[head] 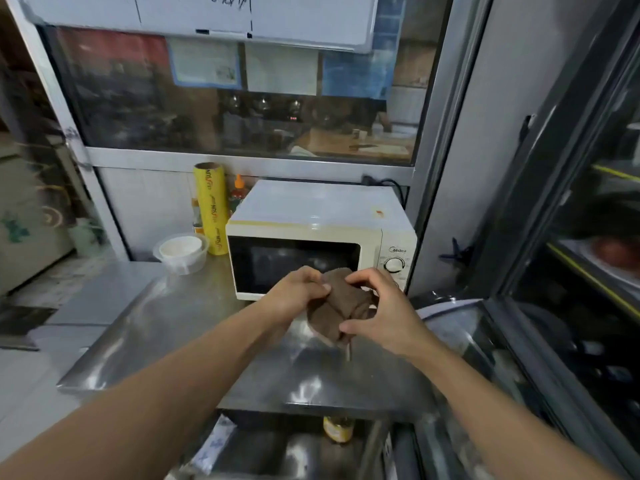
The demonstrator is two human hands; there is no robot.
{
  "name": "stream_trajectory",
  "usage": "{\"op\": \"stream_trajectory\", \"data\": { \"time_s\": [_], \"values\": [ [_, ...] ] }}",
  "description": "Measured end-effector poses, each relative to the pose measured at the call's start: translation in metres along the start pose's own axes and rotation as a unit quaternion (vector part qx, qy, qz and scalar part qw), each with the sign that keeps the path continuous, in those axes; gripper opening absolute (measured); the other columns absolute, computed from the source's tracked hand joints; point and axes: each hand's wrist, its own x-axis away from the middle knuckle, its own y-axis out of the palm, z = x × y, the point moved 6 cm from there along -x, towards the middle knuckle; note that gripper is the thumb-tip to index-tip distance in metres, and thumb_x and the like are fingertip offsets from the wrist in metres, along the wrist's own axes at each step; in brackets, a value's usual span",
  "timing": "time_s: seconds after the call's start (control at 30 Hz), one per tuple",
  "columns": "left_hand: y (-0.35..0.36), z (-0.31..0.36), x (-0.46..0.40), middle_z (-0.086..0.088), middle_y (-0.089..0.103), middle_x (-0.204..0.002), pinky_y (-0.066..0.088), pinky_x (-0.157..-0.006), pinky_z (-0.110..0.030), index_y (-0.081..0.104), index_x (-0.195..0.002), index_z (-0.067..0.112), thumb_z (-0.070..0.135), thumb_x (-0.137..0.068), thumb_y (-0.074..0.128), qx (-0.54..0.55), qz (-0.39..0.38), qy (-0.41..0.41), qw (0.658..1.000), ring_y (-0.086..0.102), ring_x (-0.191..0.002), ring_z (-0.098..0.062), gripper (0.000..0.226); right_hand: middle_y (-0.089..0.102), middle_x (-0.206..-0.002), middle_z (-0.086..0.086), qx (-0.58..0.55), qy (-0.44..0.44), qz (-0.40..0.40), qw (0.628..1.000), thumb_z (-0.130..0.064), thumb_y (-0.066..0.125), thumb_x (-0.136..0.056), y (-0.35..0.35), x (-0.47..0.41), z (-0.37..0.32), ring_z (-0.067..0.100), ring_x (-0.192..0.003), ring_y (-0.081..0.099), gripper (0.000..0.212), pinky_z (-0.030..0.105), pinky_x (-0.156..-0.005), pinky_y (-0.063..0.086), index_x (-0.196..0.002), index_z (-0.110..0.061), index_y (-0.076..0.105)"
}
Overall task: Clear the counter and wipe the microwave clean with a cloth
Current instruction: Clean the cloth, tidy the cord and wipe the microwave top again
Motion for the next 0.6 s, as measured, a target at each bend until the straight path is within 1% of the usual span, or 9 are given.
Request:
{"op": "stream_trajectory", "data": {
  "time_s": [0.1, 0.17, 0.23, 0.3, 0.33, 0.4, 0.47, 0.53, 0.6],
  "values": [
    [-0.006, -0.008, 0.017, -0.004, 0.054, -0.076, 0.039, -0.068, -0.028, 0.049, -0.082, 0.015, 0.003, -0.091, 0.051, -0.044, -0.007, 0.006, 0.999, 0.05, -0.075, -0.015, 0.015, 0.047, -0.123, -0.004, -0.112, 0.039, -0.045, 0.992, -0.018, 0.08, -0.071, 0.009, 0.014, 0.004, -0.003, -0.116, 0.045, 0.047, 0.014, -0.087, 0.043, -0.11, -0.027, 0.054],
    [-0.012, -0.013, 0.026, -0.004, 0.055, -0.075, 0.039, -0.067, -0.027, 0.049, -0.083, 0.015, 0.001, -0.092, 0.05, -0.041, -0.024, 0.013, 0.999, 0.051, -0.074, -0.014, 0.016, 0.046, -0.129, -0.003, -0.156, 0.081, -0.047, 0.983, -0.016, 0.072, -0.08, 0.014, 0.018, 0.011, 0.002, -0.122, 0.042, 0.042, 0.011, -0.086, 0.04, -0.115, -0.025, 0.052],
    [-0.017, -0.02, 0.034, 0.0, 0.059, -0.071, 0.041, -0.065, -0.024, 0.049, -0.085, 0.015, 0.002, -0.092, 0.049, -0.051, -0.046, 0.016, 0.998, 0.054, -0.071, -0.011, 0.015, 0.045, -0.134, -0.004, -0.18, 0.126, -0.086, 0.972, -0.013, 0.069, -0.083, 0.026, 0.023, 0.02, 0.008, -0.127, 0.04, 0.05, 0.014, -0.093, 0.038, -0.126, -0.023, 0.046],
    [-0.023, -0.028, 0.04, 0.005, 0.06, -0.069, 0.044, -0.063, -0.019, 0.048, -0.087, 0.016, 0.003, -0.093, 0.048, -0.079, -0.067, 0.02, 0.994, 0.055, -0.071, -0.008, 0.014, 0.049, -0.136, 0.0, -0.242, 0.154, -0.128, 0.949, -0.007, 0.065, -0.084, 0.045, 0.03, 0.026, 0.011, -0.128, 0.044, 0.056, 0.025, -0.103, 0.038, -0.134, -0.017, 0.042],
    [-0.027, -0.033, 0.043, 0.004, 0.058, -0.072, 0.045, -0.064, -0.019, 0.048, -0.089, 0.016, 0.004, -0.093, 0.049, -0.1, -0.073, 0.021, 0.992, 0.055, -0.074, -0.009, 0.013, 0.054, -0.131, 0.002, -0.274, 0.157, -0.134, 0.939, -0.004, 0.063, -0.085, 0.053, 0.034, 0.028, 0.011, -0.123, 0.049, 0.055, 0.025, -0.1, 0.042, -0.135, -0.013, 0.042],
    [-0.035, -0.045, 0.047, -0.001, 0.055, -0.078, 0.046, -0.068, -0.024, 0.047, -0.09, 0.019, 0.006, -0.093, 0.049, -0.137, -0.078, 0.012, 0.987, 0.054, -0.078, -0.014, 0.014, 0.062, -0.118, 0.006, -0.298, 0.156, -0.132, 0.932, -0.001, 0.063, -0.084, 0.069, 0.04, 0.033, 0.012, -0.111, 0.057, 0.049, 0.021, -0.089, 0.047, -0.13, -0.009, 0.047],
    [-0.043, -0.061, 0.051, -0.001, 0.054, -0.078, 0.045, -0.067, -0.023, 0.046, -0.088, 0.021, 0.007, -0.093, 0.049, -0.17, -0.074, 0.007, 0.983, 0.053, -0.077, -0.015, 0.015, 0.064, -0.115, 0.006, -0.277, 0.165, -0.128, 0.938, -0.004, 0.069, -0.08, 0.085, 0.046, 0.037, 0.015, -0.11, 0.059, 0.044, 0.025, -0.09, 0.048, -0.121, -0.015, 0.055],
    [-0.051, -0.077, 0.053, 0.004, 0.055, -0.08, 0.041, -0.059, -0.014, 0.047, -0.09, 0.023, 0.011, -0.093, 0.05, -0.239, -0.063, 0.013, 0.969, 0.053, -0.074, -0.01, 0.012, 0.067, -0.109, -0.003, -0.221, 0.172, -0.121, 0.952, -0.006, 0.073, -0.077, 0.102, 0.052, 0.041, 0.01, -0.105, 0.062, 0.039, 0.024, -0.089, 0.05, -0.107, -0.027, 0.06],
    [-0.057, -0.094, 0.053, 0.004, 0.053, -0.087, 0.035, -0.061, -0.019, 0.046, -0.097, 0.019, 0.016, -0.093, 0.051, -0.321, -0.061, 0.034, 0.944, 0.05, -0.077, -0.01, 0.007, 0.069, -0.098, -0.011, -0.176, 0.183, -0.104, 0.962, -0.003, 0.072, -0.078, 0.115, 0.058, 0.047, 0.002, -0.095, 0.065, 0.037, 0.016, -0.08, 0.051, -0.098, -0.031, 0.06]
  ]
}}
